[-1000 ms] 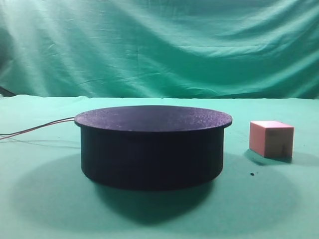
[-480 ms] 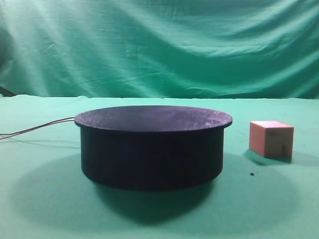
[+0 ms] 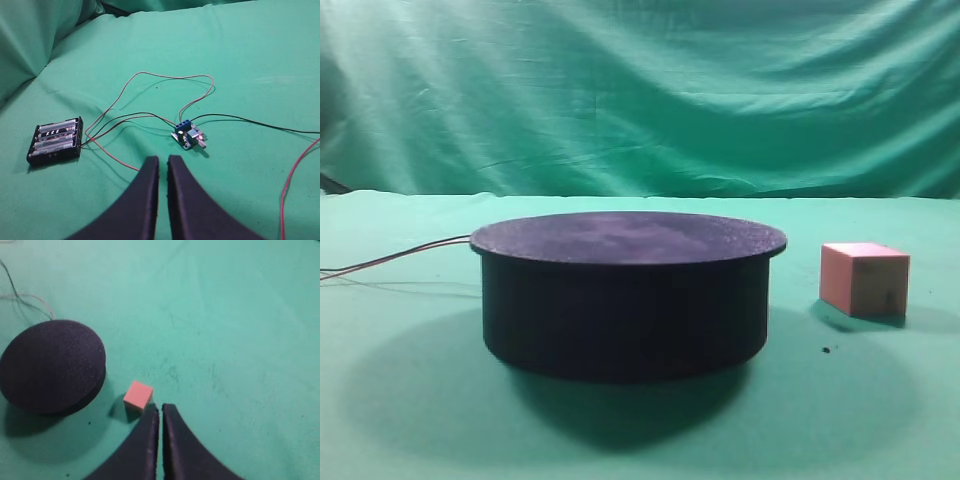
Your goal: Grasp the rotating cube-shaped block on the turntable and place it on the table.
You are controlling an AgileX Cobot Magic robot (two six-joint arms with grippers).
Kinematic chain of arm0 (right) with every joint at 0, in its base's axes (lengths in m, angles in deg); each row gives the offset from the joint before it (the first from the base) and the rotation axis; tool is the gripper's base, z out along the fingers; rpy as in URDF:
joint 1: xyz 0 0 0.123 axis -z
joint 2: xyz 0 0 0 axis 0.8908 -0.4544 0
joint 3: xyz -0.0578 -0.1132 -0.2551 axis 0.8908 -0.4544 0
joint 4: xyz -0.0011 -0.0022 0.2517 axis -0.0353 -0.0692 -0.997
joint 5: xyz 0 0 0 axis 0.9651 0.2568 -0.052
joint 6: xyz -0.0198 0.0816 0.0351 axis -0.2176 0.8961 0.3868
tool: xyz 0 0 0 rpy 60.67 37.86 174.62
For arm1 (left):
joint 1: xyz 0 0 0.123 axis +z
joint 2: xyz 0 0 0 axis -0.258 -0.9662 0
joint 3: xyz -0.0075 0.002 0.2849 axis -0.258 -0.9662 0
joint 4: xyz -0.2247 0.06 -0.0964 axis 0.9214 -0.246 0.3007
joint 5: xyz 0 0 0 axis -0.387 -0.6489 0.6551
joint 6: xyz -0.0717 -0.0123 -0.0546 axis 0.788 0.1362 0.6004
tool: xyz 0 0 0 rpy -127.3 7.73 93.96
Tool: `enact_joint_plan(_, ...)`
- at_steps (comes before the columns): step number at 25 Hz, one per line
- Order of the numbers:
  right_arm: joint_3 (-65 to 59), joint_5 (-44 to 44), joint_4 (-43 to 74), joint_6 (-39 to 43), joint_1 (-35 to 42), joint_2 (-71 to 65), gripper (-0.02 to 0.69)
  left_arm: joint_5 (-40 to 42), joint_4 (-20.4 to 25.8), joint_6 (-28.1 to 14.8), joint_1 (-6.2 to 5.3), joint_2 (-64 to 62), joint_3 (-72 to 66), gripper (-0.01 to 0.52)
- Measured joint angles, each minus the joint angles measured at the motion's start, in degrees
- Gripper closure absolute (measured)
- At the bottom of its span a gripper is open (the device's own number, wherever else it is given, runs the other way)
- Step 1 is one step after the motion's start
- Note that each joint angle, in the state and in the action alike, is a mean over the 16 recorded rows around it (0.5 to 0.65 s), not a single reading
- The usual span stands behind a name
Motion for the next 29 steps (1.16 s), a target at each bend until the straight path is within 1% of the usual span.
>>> enact_joint_plan(5, -10.95, 6.68, -0.26, -0.02, 6.05, 10.54, 0.665, 0.0, 0.0, 0.0, 0.0, 0.0, 0.0, 0.514)
enact_joint_plan(12, -19.74, 8.42, -0.85, -0.02, 9.79, 20.61, 0.665, 0.0, 0.0, 0.0, 0.0, 0.0, 0.0, 0.514)
enact_joint_plan(17, -21.43, 7.18, -1.18, -0.02, 10.32, 23.2, 0.665, 0.0, 0.0, 0.0, 0.0, 0.0, 0.0, 0.514)
enact_joint_plan(29, -21.48, 6.36, -1.38, -0.02, 10.36, 23.37, 0.665, 0.0, 0.0, 0.0, 0.0, 0.0, 0.0, 0.514)
